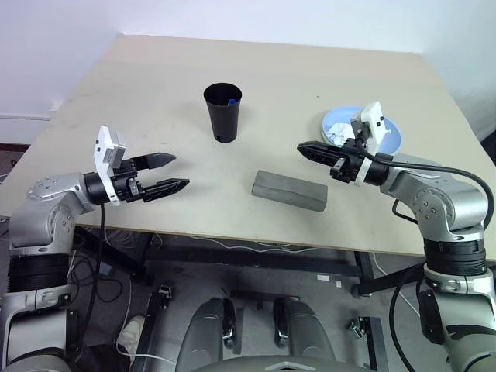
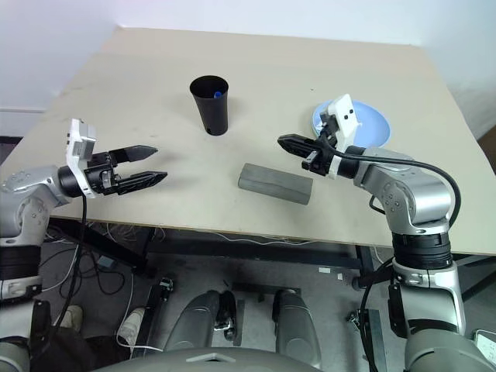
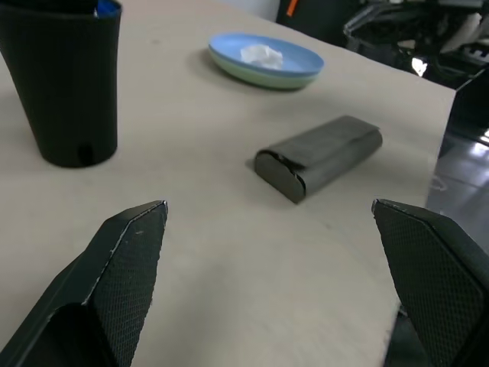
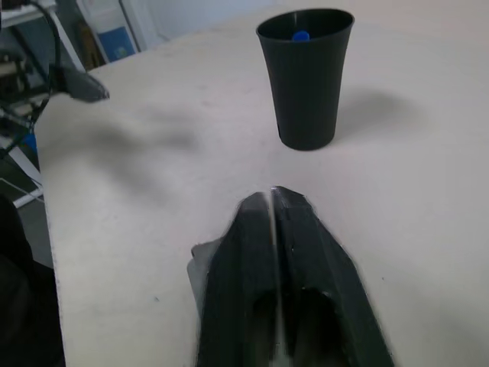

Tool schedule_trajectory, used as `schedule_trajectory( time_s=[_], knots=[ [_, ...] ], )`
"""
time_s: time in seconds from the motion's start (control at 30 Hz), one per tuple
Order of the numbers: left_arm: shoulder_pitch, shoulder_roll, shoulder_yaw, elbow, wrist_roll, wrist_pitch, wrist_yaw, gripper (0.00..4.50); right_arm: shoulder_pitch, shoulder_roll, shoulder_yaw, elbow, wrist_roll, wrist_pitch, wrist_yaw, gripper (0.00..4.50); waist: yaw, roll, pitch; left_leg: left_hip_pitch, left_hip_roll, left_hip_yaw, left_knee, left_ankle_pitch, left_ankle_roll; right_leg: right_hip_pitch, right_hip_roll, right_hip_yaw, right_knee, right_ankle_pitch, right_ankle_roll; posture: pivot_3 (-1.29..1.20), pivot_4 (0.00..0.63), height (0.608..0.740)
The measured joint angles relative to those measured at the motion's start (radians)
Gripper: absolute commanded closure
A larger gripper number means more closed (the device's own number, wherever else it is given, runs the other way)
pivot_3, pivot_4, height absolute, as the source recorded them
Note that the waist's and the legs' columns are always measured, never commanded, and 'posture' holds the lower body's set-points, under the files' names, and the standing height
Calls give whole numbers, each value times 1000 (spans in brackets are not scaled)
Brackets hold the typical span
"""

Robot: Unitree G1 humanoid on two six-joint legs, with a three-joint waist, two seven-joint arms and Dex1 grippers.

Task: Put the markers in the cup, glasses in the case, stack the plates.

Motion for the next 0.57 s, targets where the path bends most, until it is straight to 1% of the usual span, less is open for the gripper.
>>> schedule_trajectory(
  time_s=[0.03,0.07,0.1,0.23,0.43,0.57],
  knots=[
    [2,5,1,0,-3,-2,4,0,1,2,-5,-7,8,7,-5,2992,0,0,0,0,0,0,-1,0,-1,-1,0,0,-1,0,0,0,150,710],
    [2,6,3,0,-4,-3,8,0,1,2,-8,-14,17,12,-9,2595,0,0,0,0,0,1,-3,1,-2,-1,-1,0,-1,0,0,0,150,710],
    [3,6,6,0,-5,-9,12,0,1,2,-11,-22,25,23,-13,2309,0,0,0,0,0,2,-5,2,-3,-2,-1,0,-2,0,-1,0,150,710],
    [15,8,21,0,-7,-21,23,0,2,2,-11,-40,45,52,-23,903,-1,0,0,-1,0,2,-12,7,-10,-2,0,0,-5,1,-2,0,150,710],
    [79,10,32,-4,-6,-40,73,0,-13,4,-10,-40,47,86,-67,903,-5,0,0,-3,0,2,-13,7,-11,-2,0,-1,-8,0,-2,0,150,710],
    [166,11,70,-22,-15,-38,103,0,-56,31,5,-44,56,99,-90,903,-6,0,0,-2,0,2,-13,7,-10,-2,0,-1,-8,1,-3,0,150,710]
  ],
)
